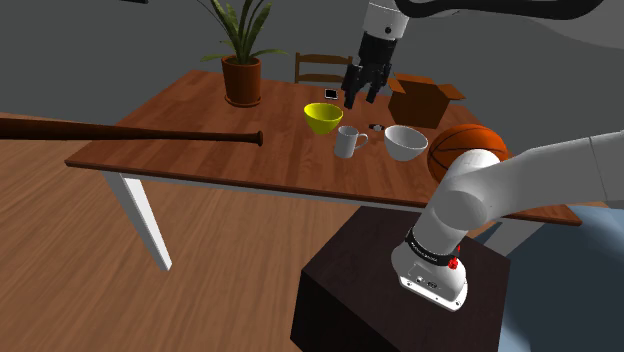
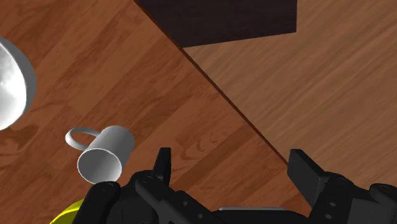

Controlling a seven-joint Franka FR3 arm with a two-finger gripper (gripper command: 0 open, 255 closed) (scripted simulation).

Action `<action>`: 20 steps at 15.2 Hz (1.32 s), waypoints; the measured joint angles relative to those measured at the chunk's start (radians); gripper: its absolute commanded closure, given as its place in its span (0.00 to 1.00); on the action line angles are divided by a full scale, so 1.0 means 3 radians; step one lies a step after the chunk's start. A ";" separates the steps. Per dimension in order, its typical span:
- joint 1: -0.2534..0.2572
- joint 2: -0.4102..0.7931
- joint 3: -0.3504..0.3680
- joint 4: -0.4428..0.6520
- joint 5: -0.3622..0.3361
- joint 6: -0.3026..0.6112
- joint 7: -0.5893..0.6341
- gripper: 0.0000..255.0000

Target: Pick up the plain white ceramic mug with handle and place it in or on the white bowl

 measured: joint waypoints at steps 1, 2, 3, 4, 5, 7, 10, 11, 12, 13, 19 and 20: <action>0.0000 0.0000 0.0000 0.0000 0.0000 0.0000 0.0000 0.00; -0.0010 0.0027 -0.0026 -0.0011 -0.0020 0.0037 -0.0032 0.00; -0.0021 0.0065 -0.0058 -0.0051 -0.0044 0.0112 -0.0071 0.00; -0.0038 0.0104 -0.0103 -0.0102 -0.0078 0.0202 -0.0126 0.00; -0.0045 0.0143 -0.0126 -0.0149 -0.0097 0.0288 -0.0156 0.00; -0.0088 0.0269 -0.0238 -0.0207 -0.0176 0.0474 -0.0287 0.00; -0.0133 0.0529 -0.0391 -0.0282 -0.0268 0.0811 -0.0462 0.00; -0.0146 0.0611 -0.0435 -0.0276 -0.0292 0.0892 -0.0514 0.00; -0.0165 0.0672 -0.0487 -0.0287 -0.0321 0.0969 -0.0577 0.00; -0.0183 0.0747 -0.0541 -0.0313 -0.0349 0.1071 -0.0640 0.00; -0.0223 0.1428 -0.0840 -0.0211 -0.0401 0.1672 -0.1003 0.00; -0.0223 0.1526 -0.0877 -0.0172 -0.0393 0.1737 -0.1057 0.00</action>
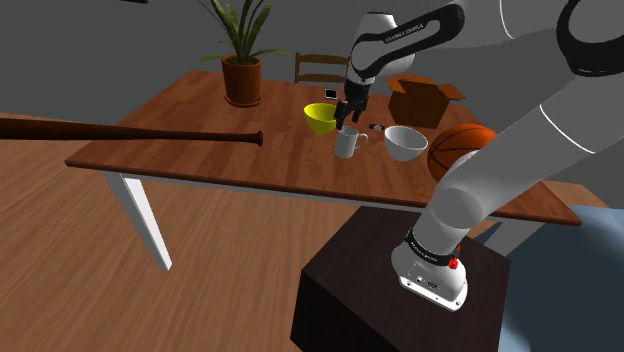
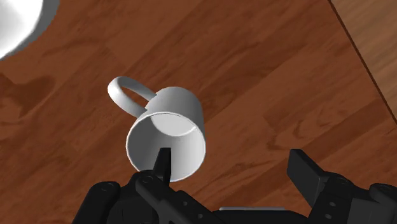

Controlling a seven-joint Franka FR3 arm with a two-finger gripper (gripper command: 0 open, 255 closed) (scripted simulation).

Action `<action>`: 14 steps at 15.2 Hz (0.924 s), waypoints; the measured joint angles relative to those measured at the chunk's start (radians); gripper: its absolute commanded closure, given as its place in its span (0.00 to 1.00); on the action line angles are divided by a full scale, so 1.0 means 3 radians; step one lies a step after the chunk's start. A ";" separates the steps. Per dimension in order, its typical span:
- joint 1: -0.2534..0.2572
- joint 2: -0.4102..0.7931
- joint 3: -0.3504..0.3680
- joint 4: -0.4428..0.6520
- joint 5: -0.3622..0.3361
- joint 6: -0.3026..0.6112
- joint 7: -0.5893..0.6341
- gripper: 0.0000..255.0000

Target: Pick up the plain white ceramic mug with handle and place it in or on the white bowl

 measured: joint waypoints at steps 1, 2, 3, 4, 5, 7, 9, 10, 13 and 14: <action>-0.0006 0.0122 -0.0055 0.0035 0.0010 0.0089 -0.0077 0.00; -0.0004 0.0197 -0.0079 0.0057 0.0021 0.0143 -0.0112 0.00; -0.0002 0.0240 -0.0090 0.0052 0.0027 0.0193 -0.0129 0.00; -0.0002 0.0278 -0.0103 0.0038 0.0033 0.0246 -0.0146 0.00; 0.0001 0.0309 -0.0108 0.0019 0.0039 0.0296 -0.0150 0.00; 0.0010 0.0391 -0.0120 0.0000 0.0060 0.0395 -0.0168 0.00; 0.0016 0.0457 -0.0132 -0.0045 0.0078 0.0505 -0.0183 0.00; 0.0019 0.0483 -0.0135 -0.0060 0.0085 0.0544 -0.0187 0.00; 0.0021 0.0509 -0.0139 -0.0065 0.0093 0.0576 -0.0194 0.00; 0.0022 0.0512 -0.0140 -0.0065 0.0094 0.0579 -0.0195 0.00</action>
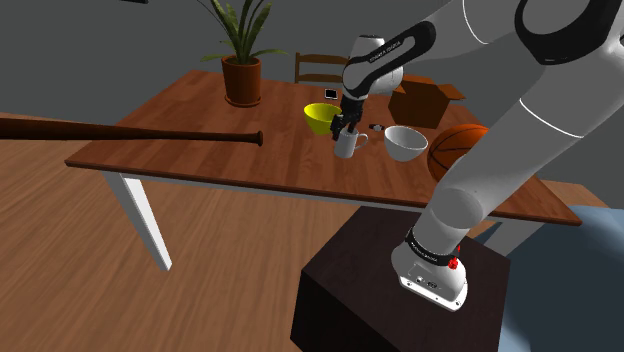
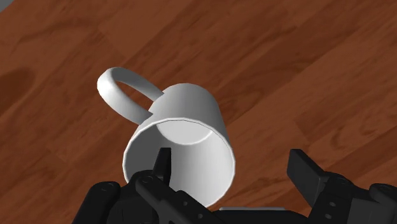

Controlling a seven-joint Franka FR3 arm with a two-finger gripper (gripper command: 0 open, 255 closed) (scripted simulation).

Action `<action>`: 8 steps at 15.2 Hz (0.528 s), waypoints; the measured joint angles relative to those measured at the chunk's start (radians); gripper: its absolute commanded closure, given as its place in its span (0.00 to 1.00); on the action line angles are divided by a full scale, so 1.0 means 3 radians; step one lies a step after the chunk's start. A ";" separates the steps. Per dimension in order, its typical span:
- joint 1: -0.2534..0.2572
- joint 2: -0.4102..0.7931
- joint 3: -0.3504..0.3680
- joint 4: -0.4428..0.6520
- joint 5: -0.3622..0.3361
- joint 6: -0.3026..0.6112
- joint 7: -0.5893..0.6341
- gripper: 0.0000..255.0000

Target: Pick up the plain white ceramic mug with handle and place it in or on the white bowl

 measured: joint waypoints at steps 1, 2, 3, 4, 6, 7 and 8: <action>0.0000 0.0001 0.0000 -0.0001 0.0000 0.0001 0.0000 0.00; 0.0000 0.0001 0.0000 -0.0001 0.0000 0.0002 0.0000 0.00; 0.0000 0.0001 0.0000 -0.0001 0.0000 0.0002 0.0000 1.00; 0.0000 0.0001 0.0000 -0.0001 0.0000 0.0002 0.0000 1.00; 0.0000 0.0001 0.0000 -0.0001 0.0000 0.0002 0.0000 1.00; 0.0000 0.0001 0.0000 -0.0001 0.0000 0.0002 0.0000 1.00; 0.0000 0.0000 0.0000 0.0000 0.0000 0.0002 -0.0001 1.00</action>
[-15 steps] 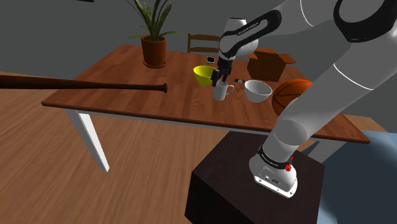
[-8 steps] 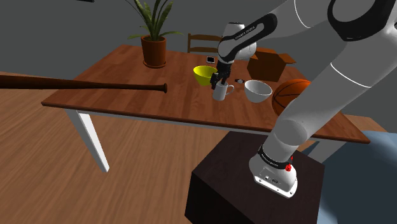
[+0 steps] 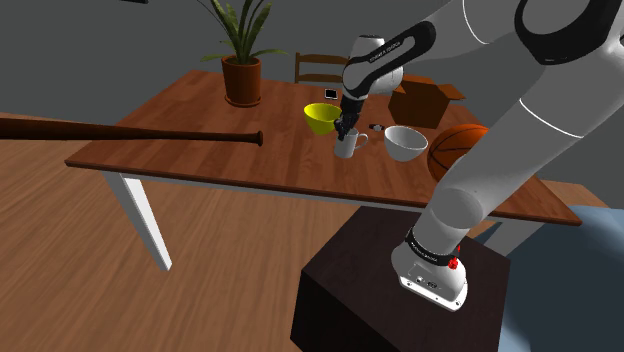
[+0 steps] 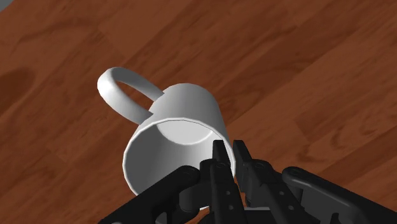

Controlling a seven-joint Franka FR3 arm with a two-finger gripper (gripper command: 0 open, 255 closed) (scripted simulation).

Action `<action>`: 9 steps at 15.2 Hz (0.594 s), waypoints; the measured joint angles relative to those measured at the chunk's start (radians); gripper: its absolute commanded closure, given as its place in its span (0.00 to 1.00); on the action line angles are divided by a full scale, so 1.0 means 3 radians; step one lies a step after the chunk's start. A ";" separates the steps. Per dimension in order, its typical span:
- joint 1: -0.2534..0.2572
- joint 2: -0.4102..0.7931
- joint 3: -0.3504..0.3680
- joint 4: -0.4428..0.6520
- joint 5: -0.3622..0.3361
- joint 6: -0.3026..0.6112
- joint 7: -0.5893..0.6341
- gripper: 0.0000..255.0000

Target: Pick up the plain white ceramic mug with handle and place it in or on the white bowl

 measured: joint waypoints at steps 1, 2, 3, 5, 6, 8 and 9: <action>0.0000 0.0000 0.0000 0.0000 0.0000 0.0000 0.0000 1.00; 0.0000 0.0000 0.0000 0.0000 0.0000 0.0000 0.0000 1.00; 0.0000 0.0000 0.0000 0.0000 0.0000 0.0000 0.0000 1.00; 0.0000 0.0000 0.0000 0.0000 0.0000 0.0000 0.0000 1.00; -0.0002 -0.0014 0.0002 0.0011 -0.0004 -0.0025 0.0003 1.00; -0.0007 -0.0068 0.0010 0.0042 -0.0019 -0.0108 0.0015 1.00; -0.0009 -0.0093 0.0014 0.0070 -0.0025 -0.0161 0.0019 1.00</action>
